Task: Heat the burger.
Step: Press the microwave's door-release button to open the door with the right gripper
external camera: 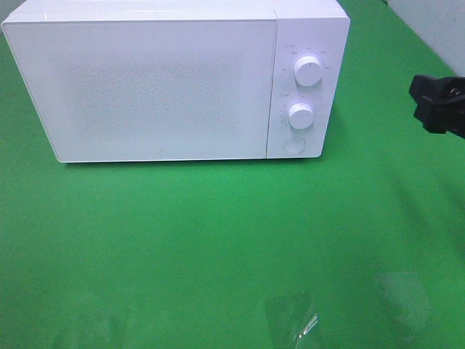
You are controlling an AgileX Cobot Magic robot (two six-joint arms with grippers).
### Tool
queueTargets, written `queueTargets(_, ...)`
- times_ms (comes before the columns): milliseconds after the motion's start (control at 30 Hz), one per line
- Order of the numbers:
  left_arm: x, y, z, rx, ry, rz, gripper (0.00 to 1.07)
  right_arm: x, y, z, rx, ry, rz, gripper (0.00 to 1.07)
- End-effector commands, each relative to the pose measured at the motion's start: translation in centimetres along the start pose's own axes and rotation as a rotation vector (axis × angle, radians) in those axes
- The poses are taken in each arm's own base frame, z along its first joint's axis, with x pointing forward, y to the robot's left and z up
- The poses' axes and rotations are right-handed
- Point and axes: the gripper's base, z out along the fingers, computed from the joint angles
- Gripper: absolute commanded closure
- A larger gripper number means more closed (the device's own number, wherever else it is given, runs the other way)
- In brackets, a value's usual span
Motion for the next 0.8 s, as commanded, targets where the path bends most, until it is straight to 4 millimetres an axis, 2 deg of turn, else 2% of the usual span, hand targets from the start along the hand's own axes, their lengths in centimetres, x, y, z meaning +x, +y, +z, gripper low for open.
queueTargets(33,0.2,0.0,-0.2,-0.001,-0.017,0.002,0.14,0.5,0.4,0.4,-0.004,0.005,0.037,0.32)
queueTargets(367,0.2,0.0,-0.2,-0.001,-0.017,0.002,0.14,4.0,4.7,1.8,-0.055,0.069,0.07,0.33)
queueTargets(533,0.2,0.0,-0.2,-0.001,-0.017,0.002,0.14,5.3,6.0,1.9,-0.049,0.088,0.086,0.33)
queueTargets(567,0.2,0.0,-0.2,-0.001,-0.017,0.002,0.14,5.9,6.9,1.7,-0.047,0.094,0.103,0.33)
queueTargets(800,0.2,0.0,-0.2,-0.001,-0.017,0.002,0.14,7.1,9.0,1.1,-0.073,0.099,0.139,0.33)
